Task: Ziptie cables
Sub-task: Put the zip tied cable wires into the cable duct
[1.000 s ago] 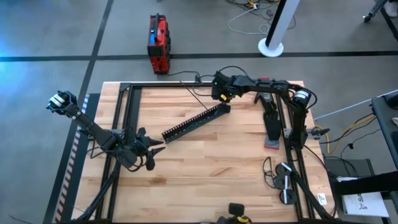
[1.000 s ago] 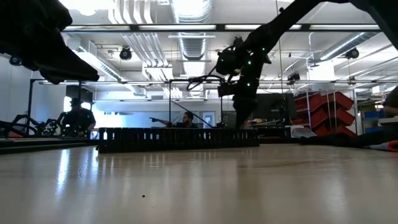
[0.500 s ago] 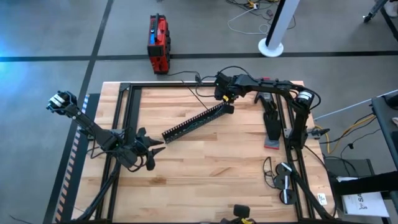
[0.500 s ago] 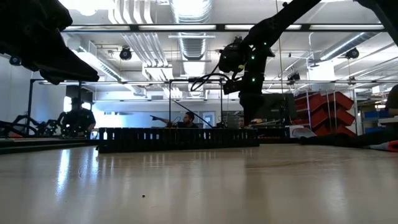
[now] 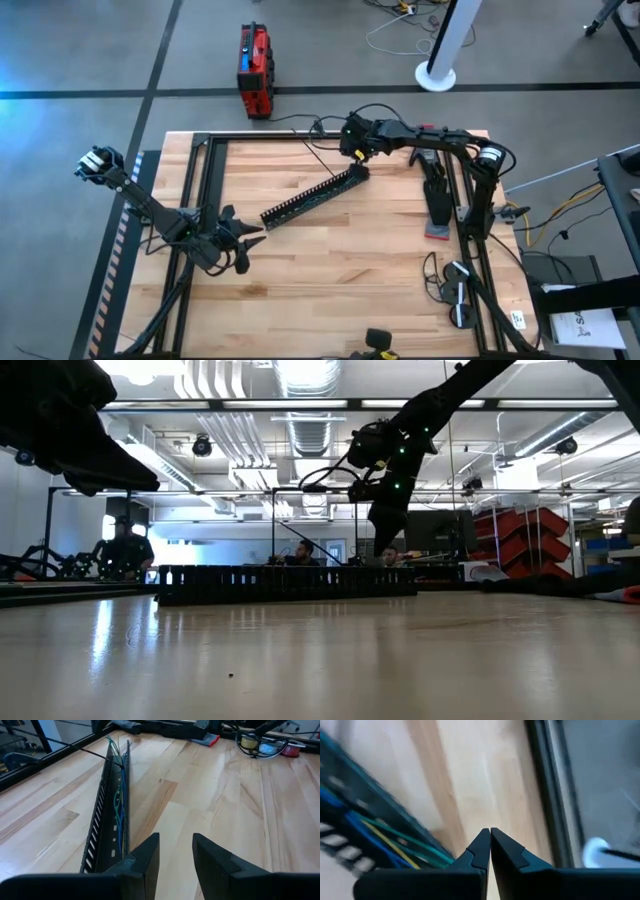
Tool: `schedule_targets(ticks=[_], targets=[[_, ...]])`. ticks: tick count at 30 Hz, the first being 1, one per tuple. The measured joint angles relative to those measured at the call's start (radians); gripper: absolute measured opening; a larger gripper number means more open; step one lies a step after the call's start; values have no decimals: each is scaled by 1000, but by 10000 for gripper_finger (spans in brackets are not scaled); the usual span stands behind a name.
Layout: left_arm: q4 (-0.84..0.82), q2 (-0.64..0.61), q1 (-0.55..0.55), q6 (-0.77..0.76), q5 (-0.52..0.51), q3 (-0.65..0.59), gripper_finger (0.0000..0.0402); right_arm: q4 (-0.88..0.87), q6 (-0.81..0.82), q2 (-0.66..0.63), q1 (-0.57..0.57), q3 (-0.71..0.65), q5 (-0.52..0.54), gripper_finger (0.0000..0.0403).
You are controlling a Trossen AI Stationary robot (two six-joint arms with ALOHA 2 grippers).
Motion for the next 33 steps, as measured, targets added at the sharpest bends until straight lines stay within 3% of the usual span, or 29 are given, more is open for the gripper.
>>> schedule_targets(ticks=[3,9,33], targets=[[0,0,0,0,0,0,98,-22,21,2,4,-2,-78,0],[0,0,0,0,0,0,98,-119,30,6,-5,-12,22,0],[0,0,0,0,0,0,98,-205,7,-11,-7,-18,19,0]])
